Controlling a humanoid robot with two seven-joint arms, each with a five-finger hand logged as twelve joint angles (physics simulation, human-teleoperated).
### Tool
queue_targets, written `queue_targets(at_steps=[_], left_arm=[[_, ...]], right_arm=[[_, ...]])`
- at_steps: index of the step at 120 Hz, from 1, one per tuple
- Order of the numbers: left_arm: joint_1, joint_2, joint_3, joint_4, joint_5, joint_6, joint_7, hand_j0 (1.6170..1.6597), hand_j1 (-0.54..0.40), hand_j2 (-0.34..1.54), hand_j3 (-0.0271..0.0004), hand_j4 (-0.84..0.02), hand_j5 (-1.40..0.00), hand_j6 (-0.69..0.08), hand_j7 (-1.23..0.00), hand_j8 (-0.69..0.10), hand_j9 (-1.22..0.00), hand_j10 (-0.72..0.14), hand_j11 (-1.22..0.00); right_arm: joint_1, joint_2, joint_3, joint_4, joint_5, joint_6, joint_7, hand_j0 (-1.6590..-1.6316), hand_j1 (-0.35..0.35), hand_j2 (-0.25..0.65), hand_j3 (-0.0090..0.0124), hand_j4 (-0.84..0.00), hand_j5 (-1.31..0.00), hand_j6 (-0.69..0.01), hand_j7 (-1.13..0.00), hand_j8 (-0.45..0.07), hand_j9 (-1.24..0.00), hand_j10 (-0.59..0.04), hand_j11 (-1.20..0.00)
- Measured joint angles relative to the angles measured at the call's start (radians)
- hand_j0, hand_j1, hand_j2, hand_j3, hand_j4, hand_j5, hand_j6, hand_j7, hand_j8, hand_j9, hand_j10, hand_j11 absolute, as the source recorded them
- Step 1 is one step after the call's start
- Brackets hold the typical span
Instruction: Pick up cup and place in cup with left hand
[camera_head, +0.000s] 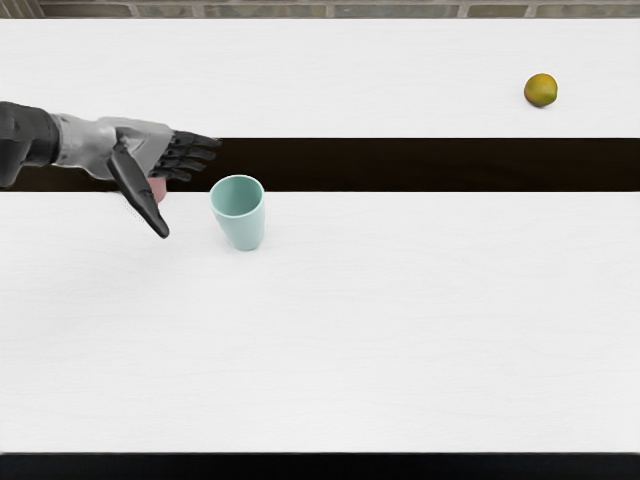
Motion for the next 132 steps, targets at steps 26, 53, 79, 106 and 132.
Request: queue_targets(at_steps=[26,53,79,106,132], left_arm=[[-0.114,-0.123,0.111,-0.029,0.388,0.277,0.000,1.6581,0.345,0.00,0.0000,-0.005,-0.01,-0.005,-0.01,-0.005,0.00,-0.005,0.00],[-0.141,-0.232,0.292,0.012,0.455,0.434,0.000,1.6581,0.345,0.00,0.0000,-0.007,-0.01,-0.007,-0.01,-0.007,-0.01,-0.006,-0.01],[-0.140,-0.277,0.340,0.020,0.462,0.453,0.000,1.6581,0.342,0.00,0.0000,-0.009,-0.01,-0.010,-0.01,-0.009,-0.01,-0.008,-0.01],[-0.140,-0.286,0.350,0.020,0.461,0.456,0.000,1.6581,0.226,0.02,0.0000,-0.106,-0.13,-0.107,-0.13,-0.106,-0.13,-0.105,-0.13],[-0.136,-0.286,0.350,0.019,0.460,0.456,0.000,1.6580,-0.059,0.16,0.0000,-0.234,-0.30,-0.235,-0.30,-0.235,-0.30,-0.233,-0.30]], right_arm=[[0.000,0.000,0.000,0.000,0.000,0.000,0.000,-1.6581,-0.349,0.000,0.0000,0.000,0.00,0.001,0.00,0.000,0.00,0.000,0.00],[0.000,0.000,0.000,0.000,0.000,0.000,0.000,-1.6581,-0.349,0.000,0.0000,0.000,0.00,0.001,0.00,0.000,0.00,0.000,0.00],[0.000,0.000,0.000,0.000,0.000,0.000,0.000,-1.6581,-0.349,0.000,0.0000,0.000,0.00,0.001,0.00,0.000,0.00,0.000,0.00],[0.000,0.000,0.000,0.000,0.000,0.000,0.000,-1.6581,-0.349,0.000,0.0000,0.000,0.00,0.001,0.00,0.000,0.00,0.000,0.00],[0.000,0.000,0.000,0.000,0.000,0.000,0.000,-1.6581,-0.349,0.000,0.0000,0.000,0.00,0.000,0.00,0.000,0.00,0.000,0.00]])
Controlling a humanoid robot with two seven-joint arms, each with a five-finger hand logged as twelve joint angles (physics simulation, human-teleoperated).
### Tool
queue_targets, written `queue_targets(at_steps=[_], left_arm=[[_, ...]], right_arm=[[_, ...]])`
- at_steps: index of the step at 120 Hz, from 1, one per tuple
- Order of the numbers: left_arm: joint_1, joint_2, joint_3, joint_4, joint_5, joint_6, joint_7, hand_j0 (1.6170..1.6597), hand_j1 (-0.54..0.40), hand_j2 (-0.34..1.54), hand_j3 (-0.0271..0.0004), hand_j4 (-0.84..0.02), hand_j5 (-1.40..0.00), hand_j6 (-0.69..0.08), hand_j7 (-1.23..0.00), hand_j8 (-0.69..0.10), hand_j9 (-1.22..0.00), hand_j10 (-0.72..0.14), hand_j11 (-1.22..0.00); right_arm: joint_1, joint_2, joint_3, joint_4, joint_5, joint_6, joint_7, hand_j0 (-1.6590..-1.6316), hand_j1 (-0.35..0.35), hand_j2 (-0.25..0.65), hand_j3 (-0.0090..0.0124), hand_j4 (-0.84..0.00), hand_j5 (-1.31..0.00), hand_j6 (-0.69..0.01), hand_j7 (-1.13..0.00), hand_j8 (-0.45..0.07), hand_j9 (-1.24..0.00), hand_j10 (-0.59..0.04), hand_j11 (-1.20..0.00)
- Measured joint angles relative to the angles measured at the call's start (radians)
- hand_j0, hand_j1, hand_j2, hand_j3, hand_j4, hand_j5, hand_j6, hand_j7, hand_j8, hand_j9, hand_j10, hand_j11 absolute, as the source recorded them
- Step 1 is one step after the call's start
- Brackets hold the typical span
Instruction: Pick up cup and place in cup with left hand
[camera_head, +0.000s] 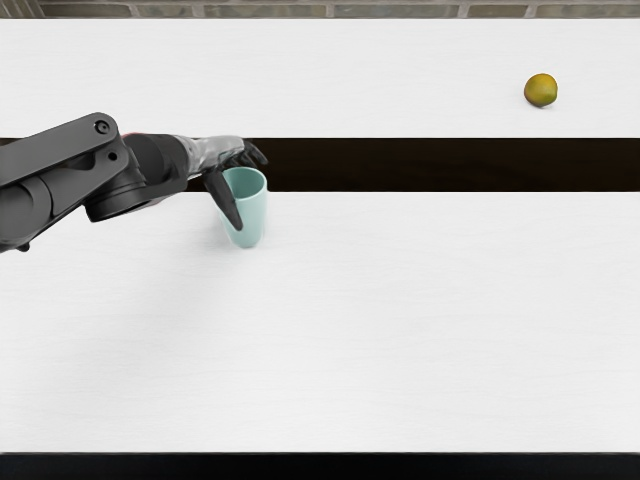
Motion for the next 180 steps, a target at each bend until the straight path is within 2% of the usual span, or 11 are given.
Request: queue_targets(at_steps=[17,31,38,59,74,81,119,132,136,156,180], left_arm=[[0.000,0.000,0.000,-0.001,-0.003,-0.001,0.000,1.6580,-0.054,0.11,0.0000,-0.289,-0.37,-0.290,-0.37,-0.290,-0.37,-0.289,-0.37],[0.001,0.000,0.000,-0.002,-0.006,-0.004,0.000,1.6581,-0.106,0.11,0.0000,-0.337,-0.44,-0.338,-0.44,-0.337,-0.44,-0.337,-0.44],[0.001,0.000,0.000,-0.003,-0.009,-0.006,0.000,1.6576,-0.126,0.12,0.0000,-0.360,-0.47,-0.316,-0.47,-0.359,-0.47,-0.359,-0.47],[-0.001,0.004,-0.001,-0.004,-0.016,-0.009,0.000,1.6557,-0.125,0.09,0.0000,-0.425,-0.57,-0.283,-0.57,-0.310,-0.57,-0.420,-0.57],[-0.021,0.047,-0.001,-0.011,-0.014,-0.002,0.000,1.6550,-0.102,0.07,0.0000,-0.447,-0.61,-0.284,-0.61,-0.305,-0.61,-0.437,-0.61],[-0.026,0.076,-0.002,-0.030,-0.012,0.003,0.000,1.6550,-0.113,0.08,0.0000,-0.442,-0.61,-0.289,-0.61,-0.320,-0.61,-0.432,-0.62],[-0.090,0.154,-0.015,-0.073,-0.020,0.003,0.000,1.6541,-0.124,0.08,0.0000,-0.413,-0.66,-0.260,-0.65,-0.290,-0.64,-0.438,-0.65],[-0.108,0.175,-0.017,-0.081,-0.020,0.001,0.000,1.6547,-0.162,0.13,0.0000,-0.397,-0.66,-0.237,-0.66,-0.277,-0.64,-0.427,-0.65],[-0.109,0.180,-0.017,-0.082,-0.020,0.000,0.000,1.6549,-0.184,0.18,0.0000,-0.384,-0.66,-0.222,-0.66,-0.269,-0.64,-0.416,-0.65],[-0.124,0.218,-0.018,-0.083,-0.021,-0.004,0.000,1.6545,-0.196,0.20,0.0000,-0.360,-0.68,-0.205,-0.66,-0.257,-0.65,-0.415,-0.66],[-0.132,0.242,-0.017,-0.084,-0.038,-0.019,0.000,1.6539,-0.192,0.20,0.0000,-0.366,-0.67,-0.204,-0.66,-0.258,-0.65,-0.422,-0.67]], right_arm=[[0.000,0.000,0.000,0.000,0.000,0.000,0.000,-1.6581,-0.349,0.000,0.0000,0.000,0.00,0.000,0.00,0.000,0.00,0.000,0.00],[0.000,0.000,0.000,0.000,0.000,0.000,0.000,-1.6581,-0.349,0.000,0.0000,0.000,0.00,0.000,0.00,0.000,0.00,0.000,0.00],[0.000,0.000,0.000,0.000,0.000,0.000,0.000,-1.6581,-0.349,0.000,0.0000,0.000,0.00,0.000,0.00,0.000,0.00,0.000,0.00],[0.000,0.000,0.000,0.000,0.000,0.000,0.000,-1.6581,-0.349,0.000,0.0000,0.000,0.00,0.000,0.00,0.000,0.00,0.000,0.00],[0.000,0.000,0.000,0.000,0.000,0.000,0.000,-1.6581,-0.349,0.000,0.0000,0.000,0.00,0.001,0.00,0.000,0.00,0.000,0.00],[0.000,0.000,0.000,0.000,0.000,0.000,0.000,-1.6581,-0.349,0.000,0.0000,0.000,0.00,0.000,0.00,0.000,0.00,0.000,0.00],[0.000,0.000,0.000,0.000,0.000,0.000,0.000,-1.6581,-0.349,0.000,0.0000,0.000,0.00,0.001,0.00,0.000,0.00,0.000,0.00],[0.000,0.000,0.000,0.000,0.000,0.000,0.000,-1.6581,-0.349,0.000,0.0000,0.000,0.00,0.001,0.00,0.000,0.00,0.000,0.00],[0.000,0.000,0.000,0.000,0.000,0.000,0.000,-1.6581,-0.349,0.000,0.0000,0.000,0.00,0.001,0.00,0.000,0.00,0.000,0.00],[0.000,0.000,0.000,0.000,0.000,0.000,0.000,-1.6581,-0.349,0.000,0.0000,0.000,0.00,0.001,0.00,0.000,0.00,0.000,0.00],[0.000,0.000,0.000,0.000,0.000,0.000,0.000,-1.6581,-0.349,0.000,0.0000,0.000,0.00,0.001,0.00,0.000,0.00,0.000,0.00]])
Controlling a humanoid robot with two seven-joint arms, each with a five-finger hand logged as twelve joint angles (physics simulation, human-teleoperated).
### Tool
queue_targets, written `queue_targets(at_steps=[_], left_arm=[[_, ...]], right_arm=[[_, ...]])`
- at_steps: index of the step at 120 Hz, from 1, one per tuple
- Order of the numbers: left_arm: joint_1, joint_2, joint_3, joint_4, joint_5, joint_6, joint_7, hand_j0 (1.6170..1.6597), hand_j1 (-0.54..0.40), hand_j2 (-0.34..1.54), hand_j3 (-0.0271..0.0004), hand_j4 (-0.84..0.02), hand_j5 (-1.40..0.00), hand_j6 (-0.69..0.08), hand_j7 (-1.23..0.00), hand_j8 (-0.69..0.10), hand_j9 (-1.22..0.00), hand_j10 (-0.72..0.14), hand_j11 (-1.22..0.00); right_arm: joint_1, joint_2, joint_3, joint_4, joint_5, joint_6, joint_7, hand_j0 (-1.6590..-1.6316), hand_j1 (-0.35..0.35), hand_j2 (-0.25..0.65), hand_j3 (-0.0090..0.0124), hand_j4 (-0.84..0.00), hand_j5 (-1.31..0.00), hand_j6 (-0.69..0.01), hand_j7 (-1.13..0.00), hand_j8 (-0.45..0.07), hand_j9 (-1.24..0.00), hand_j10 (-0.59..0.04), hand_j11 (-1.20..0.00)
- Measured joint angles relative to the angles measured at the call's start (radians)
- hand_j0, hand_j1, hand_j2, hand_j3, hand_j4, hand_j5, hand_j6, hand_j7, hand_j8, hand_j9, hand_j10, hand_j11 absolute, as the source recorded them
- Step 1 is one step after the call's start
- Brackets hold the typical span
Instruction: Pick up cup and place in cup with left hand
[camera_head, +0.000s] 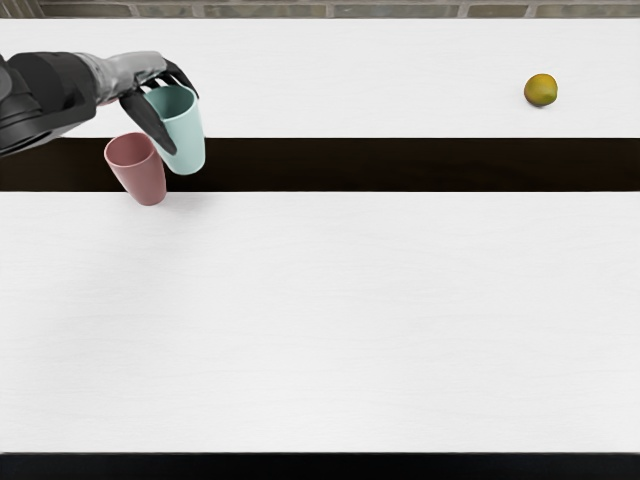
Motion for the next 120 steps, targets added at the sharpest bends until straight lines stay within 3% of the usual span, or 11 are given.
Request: queue_targets(at_steps=[53,66,92,120], left_arm=[[-0.023,0.069,-0.001,-0.003,-0.041,-0.050,0.000,1.6538,-0.133,0.12,0.0000,-0.402,-0.67,-0.249,-0.66,-0.293,-0.66,-0.467,-0.67],[-0.028,0.085,-0.001,-0.002,-0.048,-0.056,0.000,1.6534,-0.076,0.05,0.0000,-0.442,-0.66,-0.294,-0.66,-0.321,-0.66,-0.495,-0.67],[-0.023,0.111,0.000,0.004,-0.050,-0.059,0.000,1.6544,-0.151,0.19,0.0000,-0.417,-0.67,-0.255,-0.65,-0.303,-0.66,-0.470,-0.67],[-0.024,0.110,0.000,0.052,-0.049,-0.057,0.001,1.6543,-0.174,0.18,0.0000,-0.380,-0.69,-0.221,-0.65,-0.278,-0.66,-0.450,-0.66]], right_arm=[[0.000,0.000,0.000,0.000,0.000,0.000,0.000,-1.6581,-0.349,0.000,0.0000,0.000,0.00,0.001,0.00,0.000,0.00,0.000,0.00],[0.000,0.000,0.000,0.000,0.000,0.000,0.000,-1.6581,-0.349,0.000,0.0000,0.000,0.00,0.001,0.00,0.000,0.00,0.000,0.00],[0.000,0.000,0.000,0.000,0.000,0.000,0.000,-1.6581,-0.349,0.000,0.0000,0.000,0.00,0.001,0.00,0.000,0.00,0.000,0.00],[0.000,0.000,0.000,0.000,0.000,0.000,0.000,-1.6581,-0.349,0.000,0.0000,0.000,0.00,0.001,0.00,0.000,0.00,0.000,0.00]])
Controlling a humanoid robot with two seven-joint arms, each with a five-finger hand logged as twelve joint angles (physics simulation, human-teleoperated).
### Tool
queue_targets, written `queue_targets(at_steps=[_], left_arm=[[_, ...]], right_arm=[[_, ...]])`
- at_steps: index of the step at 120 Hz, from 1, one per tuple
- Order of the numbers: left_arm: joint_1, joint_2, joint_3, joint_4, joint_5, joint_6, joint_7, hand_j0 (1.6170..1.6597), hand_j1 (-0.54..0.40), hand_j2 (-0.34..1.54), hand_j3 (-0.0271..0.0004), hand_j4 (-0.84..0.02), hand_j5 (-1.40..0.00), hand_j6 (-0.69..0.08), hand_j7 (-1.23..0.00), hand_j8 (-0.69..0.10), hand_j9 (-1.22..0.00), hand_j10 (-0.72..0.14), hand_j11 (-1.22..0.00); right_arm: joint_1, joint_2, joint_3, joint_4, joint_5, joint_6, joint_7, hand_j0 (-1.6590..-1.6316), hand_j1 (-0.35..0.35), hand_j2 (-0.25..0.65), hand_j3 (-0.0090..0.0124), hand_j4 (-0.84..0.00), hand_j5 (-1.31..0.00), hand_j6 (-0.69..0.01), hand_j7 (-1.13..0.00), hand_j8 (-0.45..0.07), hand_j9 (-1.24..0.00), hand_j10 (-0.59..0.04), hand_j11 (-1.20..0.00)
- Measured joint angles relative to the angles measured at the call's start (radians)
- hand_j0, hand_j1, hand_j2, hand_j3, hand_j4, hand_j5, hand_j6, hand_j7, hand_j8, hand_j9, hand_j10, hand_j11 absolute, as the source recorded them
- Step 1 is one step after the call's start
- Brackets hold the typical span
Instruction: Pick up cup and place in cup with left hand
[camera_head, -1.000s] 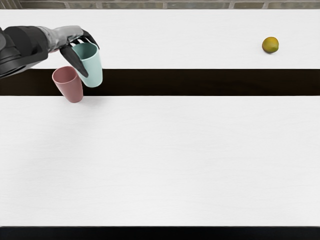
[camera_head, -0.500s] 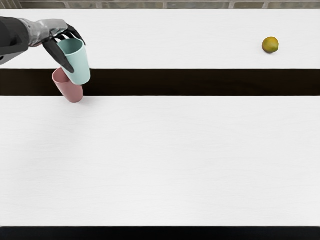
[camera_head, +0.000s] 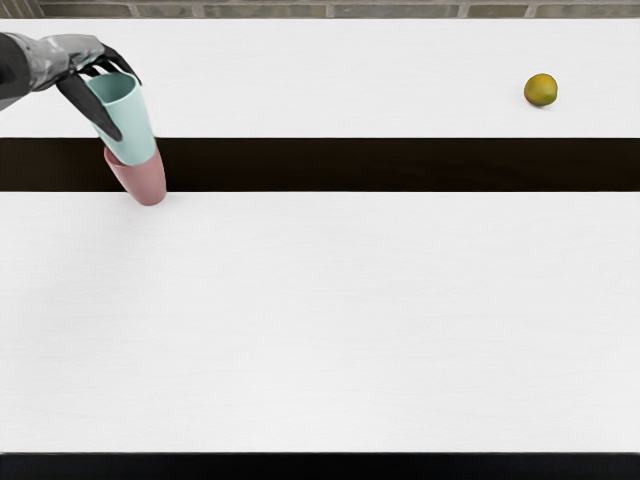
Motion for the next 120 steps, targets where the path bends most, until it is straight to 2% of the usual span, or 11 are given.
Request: queue_targets(at_steps=[54,60,69,84,98,120], left_arm=[[0.001,-0.034,0.000,0.102,0.000,0.013,-0.001,1.6540,-0.205,0.22,0.0000,-0.362,-0.67,-0.199,-0.65,-0.273,-0.66,-0.440,-0.67],[0.002,-0.064,0.000,0.116,-0.002,0.013,0.000,1.6536,-0.192,0.21,0.0000,-0.377,-0.68,-0.206,-0.65,-0.268,-0.66,-0.440,-0.67],[0.000,-0.068,0.000,0.132,-0.004,0.015,-0.001,1.6539,-0.160,0.16,0.0000,-0.382,-0.69,-0.219,-0.66,-0.274,-0.66,-0.455,-0.67],[0.000,-0.068,0.000,0.143,-0.003,0.015,-0.001,1.6540,-0.152,0.15,0.0000,-0.397,-0.68,-0.234,-0.66,-0.291,-0.66,-0.467,-0.67],[0.002,-0.068,0.001,0.147,-0.003,0.022,-0.001,1.6539,-0.184,0.22,0.0000,-0.384,-0.68,-0.216,-0.66,-0.278,-0.67,-0.455,-0.67],[0.005,-0.072,0.011,0.148,0.001,0.061,-0.001,1.6532,-0.177,0.18,0.0000,-0.376,-0.69,-0.211,-0.66,-0.272,-0.67,-0.448,-0.68]], right_arm=[[0.000,0.000,0.000,0.000,0.000,0.000,0.000,-1.6581,-0.349,0.000,0.0000,0.000,0.00,0.000,0.00,0.000,0.00,0.000,0.00],[0.000,0.000,0.000,0.000,0.000,0.000,0.000,-1.6581,-0.349,0.000,0.0000,0.000,0.00,0.001,0.00,0.000,0.00,0.000,0.00],[0.000,0.000,0.000,0.000,0.000,0.000,0.000,-1.6581,-0.349,0.000,0.0000,0.000,0.00,0.001,0.00,0.001,0.00,0.000,0.00],[0.000,0.000,0.000,0.000,0.000,0.000,0.000,-1.6581,-0.349,0.000,0.0000,0.000,0.00,0.001,0.00,0.000,0.00,0.000,0.00],[0.000,0.000,0.000,0.000,0.000,0.000,0.000,-1.6581,-0.349,0.000,0.0000,0.000,0.00,0.001,0.00,0.000,0.00,0.000,0.00],[0.000,0.000,0.000,0.000,0.000,0.000,0.000,-1.6581,-0.349,0.000,0.0000,0.000,0.00,0.001,0.00,0.000,0.00,0.000,0.00]])
